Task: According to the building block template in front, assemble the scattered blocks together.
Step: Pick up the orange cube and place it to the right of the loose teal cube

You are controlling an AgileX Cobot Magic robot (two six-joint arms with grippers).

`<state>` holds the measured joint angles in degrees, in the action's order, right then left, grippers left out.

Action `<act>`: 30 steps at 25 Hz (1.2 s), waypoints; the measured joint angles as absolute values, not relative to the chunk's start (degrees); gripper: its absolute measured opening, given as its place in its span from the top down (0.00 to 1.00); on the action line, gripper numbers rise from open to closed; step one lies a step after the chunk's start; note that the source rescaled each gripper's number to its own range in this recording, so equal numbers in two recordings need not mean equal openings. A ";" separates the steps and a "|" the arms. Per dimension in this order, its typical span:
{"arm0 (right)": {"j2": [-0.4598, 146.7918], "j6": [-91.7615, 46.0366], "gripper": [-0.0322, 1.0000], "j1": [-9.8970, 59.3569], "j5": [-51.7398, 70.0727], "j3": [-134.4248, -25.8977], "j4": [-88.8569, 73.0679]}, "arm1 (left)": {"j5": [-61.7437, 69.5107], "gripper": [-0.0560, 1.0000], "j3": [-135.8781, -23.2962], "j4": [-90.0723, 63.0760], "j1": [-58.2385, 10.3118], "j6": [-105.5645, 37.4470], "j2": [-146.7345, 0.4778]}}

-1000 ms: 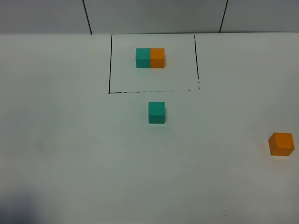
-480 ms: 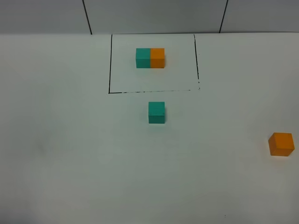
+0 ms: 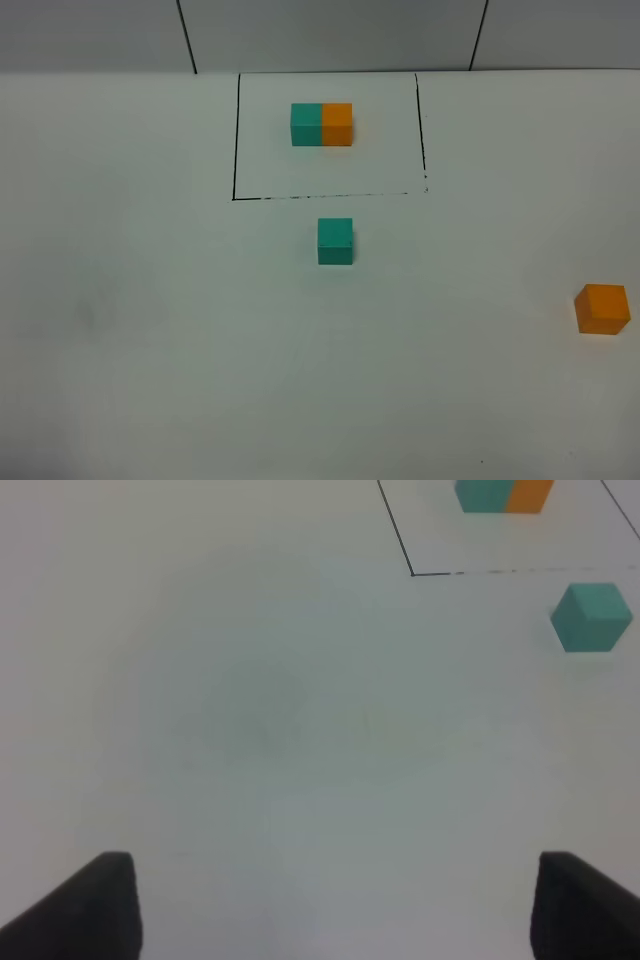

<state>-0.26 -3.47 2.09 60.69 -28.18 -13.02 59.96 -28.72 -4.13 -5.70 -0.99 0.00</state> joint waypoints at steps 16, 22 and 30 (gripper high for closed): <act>-0.26 -3.47 0.27 2.09 60.69 -28.18 -13.02 | 59.96 0.31 -28.72 -4.19 -5.70 -1.16 0.00; -0.26 -3.47 0.27 2.09 60.69 -28.18 -13.02 | 59.96 0.31 -28.72 -4.19 -5.70 -1.16 0.00; -0.26 -3.47 0.27 2.09 60.69 -28.18 -13.02 | 60.08 0.31 -28.72 -4.19 -5.70 -1.16 0.26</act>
<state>-0.26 -3.47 2.09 60.69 -28.18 -13.02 60.08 -28.72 -4.19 -5.70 -1.16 0.26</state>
